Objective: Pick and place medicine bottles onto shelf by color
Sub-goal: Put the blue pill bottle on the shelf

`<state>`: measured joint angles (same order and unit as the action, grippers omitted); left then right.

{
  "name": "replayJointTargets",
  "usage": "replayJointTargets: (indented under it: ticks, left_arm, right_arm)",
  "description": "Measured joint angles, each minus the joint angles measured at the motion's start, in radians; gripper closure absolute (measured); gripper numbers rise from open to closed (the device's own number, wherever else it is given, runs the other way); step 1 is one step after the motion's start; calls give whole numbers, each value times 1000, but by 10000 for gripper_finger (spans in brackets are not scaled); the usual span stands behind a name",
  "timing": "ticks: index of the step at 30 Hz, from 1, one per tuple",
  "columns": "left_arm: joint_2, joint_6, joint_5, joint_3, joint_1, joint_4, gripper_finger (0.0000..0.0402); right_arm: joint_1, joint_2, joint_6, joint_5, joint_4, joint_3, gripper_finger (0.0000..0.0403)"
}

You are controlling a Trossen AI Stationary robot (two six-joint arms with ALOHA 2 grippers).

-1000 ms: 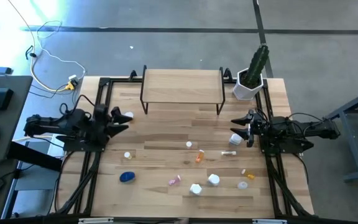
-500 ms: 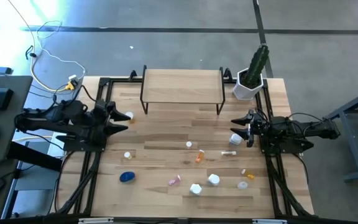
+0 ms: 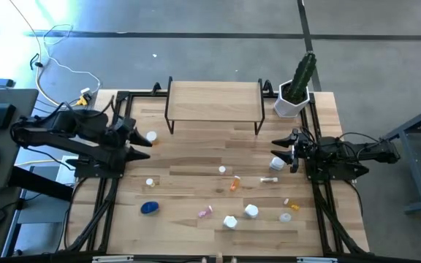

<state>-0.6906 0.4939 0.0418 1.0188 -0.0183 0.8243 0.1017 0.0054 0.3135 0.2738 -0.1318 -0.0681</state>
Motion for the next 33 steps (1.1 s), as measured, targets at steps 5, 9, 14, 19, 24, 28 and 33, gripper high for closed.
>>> replayJointTargets:
  ticks: [5, 9, 14, 19, 24, 28, 33]
  left_arm:
    - [-68, 17, 0, 74, -47, 130, 158]
    - [-100, 66, 3, 85, -99, 165, 158]
    - [-135, 140, 6, 85, -191, 195, 158]
    - [-171, 230, 1, 85, -288, 238, 158]
    - [-207, 303, -34, 85, -375, 272, 158]
    - [-240, 358, -67, 85, -443, 315, 158]
    - [-285, 421, -113, 85, -528, 336, 158]
  right_arm:
    - [0, 0, 0, 0, 0, 0, 188]
    - [0, 0, 0, 0, 0, 0, 188]
    - [0, 0, 0, 0, 0, 0, 188]
    - [0, 0, 0, 0, 0, 0, 188]
    - [0, 0, 0, 0, 0, 0, 188]
    - [0, 0, 0, 0, 0, 0, 188]
    - [0, 0, 0, 0, 0, 0, 188]
